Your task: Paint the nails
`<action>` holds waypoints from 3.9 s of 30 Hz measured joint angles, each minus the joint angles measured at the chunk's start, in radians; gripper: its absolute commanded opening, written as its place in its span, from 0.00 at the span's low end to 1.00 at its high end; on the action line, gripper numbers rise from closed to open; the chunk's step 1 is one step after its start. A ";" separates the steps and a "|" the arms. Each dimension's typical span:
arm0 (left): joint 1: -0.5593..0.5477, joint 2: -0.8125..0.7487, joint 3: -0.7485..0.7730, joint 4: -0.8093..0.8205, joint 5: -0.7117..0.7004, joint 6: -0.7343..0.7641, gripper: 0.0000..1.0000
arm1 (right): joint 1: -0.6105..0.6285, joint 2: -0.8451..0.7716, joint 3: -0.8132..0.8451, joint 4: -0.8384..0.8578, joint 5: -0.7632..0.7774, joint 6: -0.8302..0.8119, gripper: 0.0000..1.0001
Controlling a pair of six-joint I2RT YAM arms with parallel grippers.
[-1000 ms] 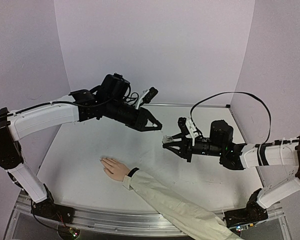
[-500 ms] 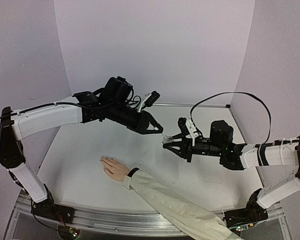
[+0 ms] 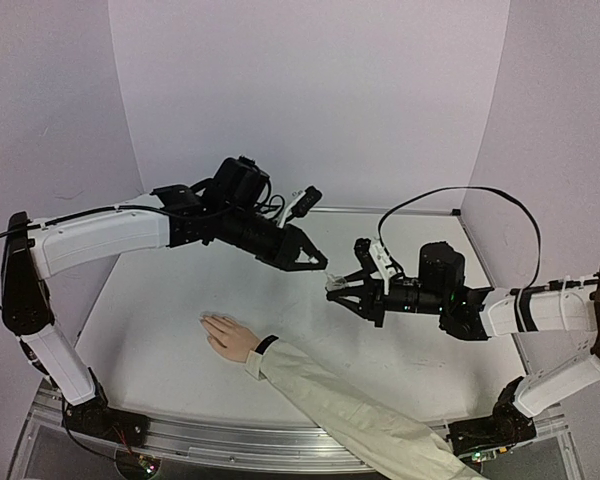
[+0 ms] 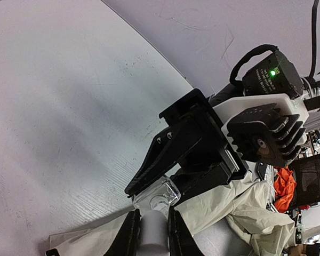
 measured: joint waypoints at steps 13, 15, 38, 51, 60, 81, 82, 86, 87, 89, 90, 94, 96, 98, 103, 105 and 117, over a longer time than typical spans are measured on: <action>-0.001 0.026 0.026 -0.006 -0.001 -0.007 0.00 | 0.000 0.000 0.000 -0.016 0.014 0.000 0.00; -0.002 0.031 0.028 -0.009 0.000 -0.008 0.00 | 0.000 0.000 0.002 -0.014 0.026 0.001 0.00; 0.012 -0.023 0.052 -0.158 -0.226 -0.002 0.00 | 0.165 0.155 0.267 -0.165 0.437 -0.032 0.00; 0.065 -0.104 -0.011 -0.177 -0.304 -0.021 0.00 | 0.229 0.331 0.366 0.022 0.591 -0.091 0.00; 0.113 -0.138 -0.051 -0.204 -0.136 0.154 0.00 | 0.174 0.331 0.425 -0.098 0.296 -0.068 0.00; 0.123 -0.220 -0.039 -0.270 0.187 0.506 0.18 | 0.022 0.502 0.667 0.024 -0.784 0.529 0.00; 0.121 -0.223 -0.039 -0.270 0.186 0.507 0.24 | 0.022 0.502 0.667 0.031 -0.788 0.532 0.00; 0.102 -0.238 -0.041 -0.277 0.171 0.495 0.48 | 0.032 0.493 0.652 0.095 -0.752 0.520 0.00; 0.097 -0.240 -0.041 -0.276 0.163 0.497 0.53 | 0.033 0.484 0.635 0.104 -0.737 0.513 0.00; 0.083 -0.255 -0.049 -0.278 0.132 0.476 0.62 | 0.034 0.459 0.598 0.114 -0.679 0.485 0.00; 0.080 -0.266 -0.056 -0.275 0.121 0.464 0.65 | 0.036 0.439 0.582 0.105 -0.644 0.462 0.00; 0.084 -0.348 -0.130 -0.277 0.068 0.410 0.88 | 0.037 0.354 0.570 0.069 -0.497 0.354 0.00; 0.090 -0.386 -0.157 -0.279 0.043 0.384 0.93 | 0.036 0.300 0.559 0.058 -0.419 0.312 0.00; 0.100 -0.423 -0.176 -0.276 0.012 0.352 0.94 | 0.036 0.251 0.556 0.046 -0.330 0.277 0.00; 0.116 -0.523 -0.253 -0.168 -0.086 0.224 0.94 | 0.059 0.223 0.556 0.007 -0.066 0.206 0.00; 0.116 -0.565 -0.302 -0.089 -0.142 0.149 0.94 | 0.103 0.225 0.555 -0.031 0.091 0.157 0.00; 0.116 -0.573 -0.337 0.185 -0.319 -0.030 0.75 | 0.306 0.301 0.558 -0.062 0.616 0.024 0.00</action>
